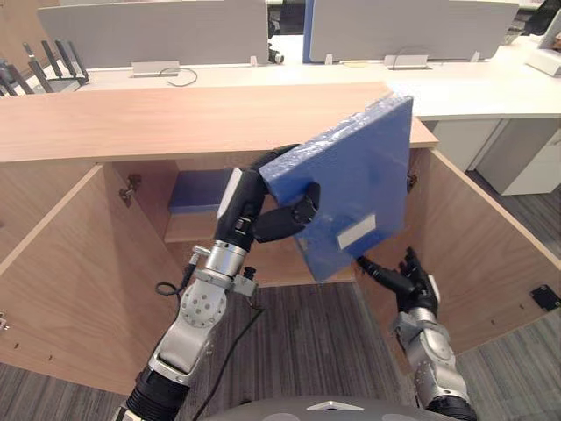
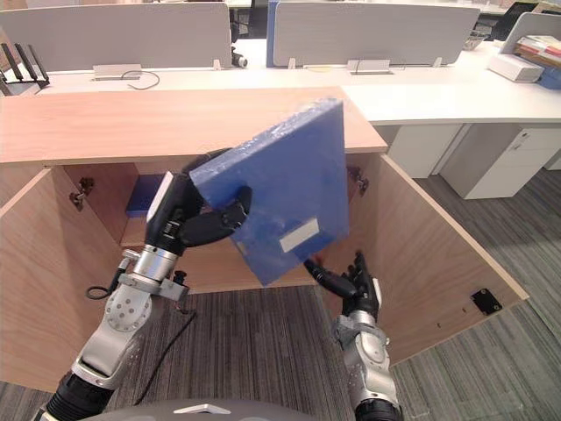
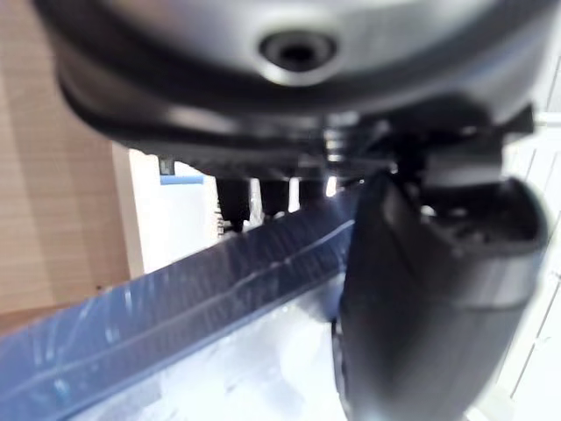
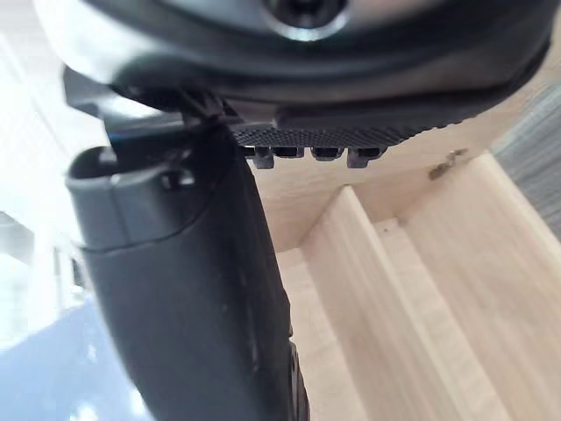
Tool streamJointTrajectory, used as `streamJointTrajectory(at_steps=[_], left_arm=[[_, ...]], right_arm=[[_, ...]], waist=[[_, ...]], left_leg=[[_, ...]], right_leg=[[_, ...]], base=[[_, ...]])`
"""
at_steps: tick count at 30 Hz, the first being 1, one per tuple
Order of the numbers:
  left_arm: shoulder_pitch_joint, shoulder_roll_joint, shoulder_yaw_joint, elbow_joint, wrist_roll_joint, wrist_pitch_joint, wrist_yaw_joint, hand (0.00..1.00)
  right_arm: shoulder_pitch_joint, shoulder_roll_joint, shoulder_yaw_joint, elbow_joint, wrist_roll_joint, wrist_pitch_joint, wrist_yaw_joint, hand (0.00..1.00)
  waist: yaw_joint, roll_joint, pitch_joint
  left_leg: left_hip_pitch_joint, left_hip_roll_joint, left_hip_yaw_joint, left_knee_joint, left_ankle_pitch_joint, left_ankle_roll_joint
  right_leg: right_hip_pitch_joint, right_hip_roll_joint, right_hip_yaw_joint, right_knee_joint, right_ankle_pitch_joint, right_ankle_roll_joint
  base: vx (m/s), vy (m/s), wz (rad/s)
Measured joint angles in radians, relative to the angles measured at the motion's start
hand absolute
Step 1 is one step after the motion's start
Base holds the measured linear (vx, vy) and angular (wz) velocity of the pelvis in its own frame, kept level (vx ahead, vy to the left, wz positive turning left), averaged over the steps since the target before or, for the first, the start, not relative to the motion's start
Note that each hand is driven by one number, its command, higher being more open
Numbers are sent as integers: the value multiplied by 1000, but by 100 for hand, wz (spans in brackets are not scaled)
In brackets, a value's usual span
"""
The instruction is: Walk over to the cabinet, pick up the folder, carry it to the office cabinet, place the folder inside the office cabinet, then close the office cabinet door
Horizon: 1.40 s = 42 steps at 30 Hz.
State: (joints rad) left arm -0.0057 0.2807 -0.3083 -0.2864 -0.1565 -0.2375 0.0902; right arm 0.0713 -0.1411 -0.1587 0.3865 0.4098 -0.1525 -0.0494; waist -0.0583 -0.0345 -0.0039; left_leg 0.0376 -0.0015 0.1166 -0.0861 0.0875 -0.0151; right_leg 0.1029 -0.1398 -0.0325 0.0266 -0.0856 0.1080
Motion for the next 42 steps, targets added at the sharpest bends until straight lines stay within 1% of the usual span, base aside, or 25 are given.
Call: streamJointTrajectory(at_steps=[6, 9, 11, 16, 19, 23, 25, 26, 31, 32, 33, 37, 42], left_arm=[[0, -11, 49, 0, -9, 0, -48, 0], [1, -15, 70, 0, -8, 0, -62, 0], [1, -24, 91, 0, -8, 0, -72, 0], [2, -36, 130, 0, -6, 0, -72, 0], [2, -36, 139, 0, -5, 0, -73, 0], [2, -36, 142, 0, 3, 0, -73, 0], [2, -36, 144, 0, 4, 0, -73, 0], [2, -35, 150, 0, 6, 0, -73, 0], [2, -27, 180, 0, 6, 0, -70, 0], [2, -26, 181, 0, 6, 0, -70, 0], [2, -26, 184, 0, 7, 0, -70, 0], [2, -25, 184, 0, 6, 0, -76, 0], [2, -25, 182, 0, 5, 0, -93, 0]], right_arm=[[-19, -78, -27, -130, -6, -8, 22, 100], [-31, -106, -29, -150, -12, -12, 37, 100], [-38, -106, -29, -150, -19, -12, 43, 100], [-41, -110, -32, -150, -93, -11, 49, 100], [-42, -133, -37, -150, -134, -11, 59, 100], [-55, -145, -88, -150, -168, -11, 61, 100], [-57, -165, -104, -150, -168, -11, 58, 100], [-57, -191, -116, -150, -168, -11, 58, 100], [-97, -265, -191, -150, -139, -11, 46, 100], [-107, -283, -198, -150, -112, -11, 49, 100], [-120, -298, -199, -151, -96, -11, 60, 100], [-128, -307, -196, -203, -38, -13, 97, 100], [-172, -319, -157, -215, 40, -15, 161, 100]], waist=[[0, 3, -2], [0, 3, -2], [-1, 4, -3], [0, 5, -4], [0, 5, -4], [0, 5, -4], [0, 5, -4], [0, 5, -4], [-4, 6, -5], [-4, 6, -5], [-4, 6, -5], [-3, 7, -5], [-2, 7, -6]], left_leg=[[-1, -1, -1, -1, 8, 5], [-3, -2, -2, -1, 13, 6], [-5, -2, -3, -2, 16, 7], [-14, -4, -5, -1, 22, 9], [-15, -6, -5, 0, 23, 10], [-16, -6, -6, 0, 23, 11], [-18, -6, -6, 0, 23, 11], [-19, -6, -6, 0, 24, 12], [-19, -6, -4, -1, 24, 13], [-19, -6, -3, -1, 25, 13], [-19, -6, 0, -1, 25, 13], [-19, -6, 2, 0, 25, 13], [-21, -6, 3, 0, 25, 13]], right_leg=[[-11, -1, -1, 21, 0, 0], [-15, -1, -2, 24, 0, 0], [-19, -1, -2, 24, 0, 0], [-27, -3, -3, 24, 2, 1], [-27, -4, -3, 24, 3, 2], [-27, -4, -4, 24, 5, 3], [-27, -4, -4, 22, 8, 4], [-28, -4, -4, 22, 9, 4], [-29, -4, 0, 23, 11, 5], [-30, -4, 1, 23, 12, 6], [-32, -4, 5, 23, 13, 6], [-34, -4, 7, 23, 13, 6], [-35, -4, 8, 22, 15, 6]], base=[[-43, -2, 0], [-60, 1, 1], [-52, 3, 2], [-17, 1, 1], [0, 0, 0], [0, 0, 0], [0, 0, 0], [0, 0, 0], [0, 0, 0], [-23, 3, -4], [-22, 4, -6], [-6, 1, -1], [0, 0, 0]])
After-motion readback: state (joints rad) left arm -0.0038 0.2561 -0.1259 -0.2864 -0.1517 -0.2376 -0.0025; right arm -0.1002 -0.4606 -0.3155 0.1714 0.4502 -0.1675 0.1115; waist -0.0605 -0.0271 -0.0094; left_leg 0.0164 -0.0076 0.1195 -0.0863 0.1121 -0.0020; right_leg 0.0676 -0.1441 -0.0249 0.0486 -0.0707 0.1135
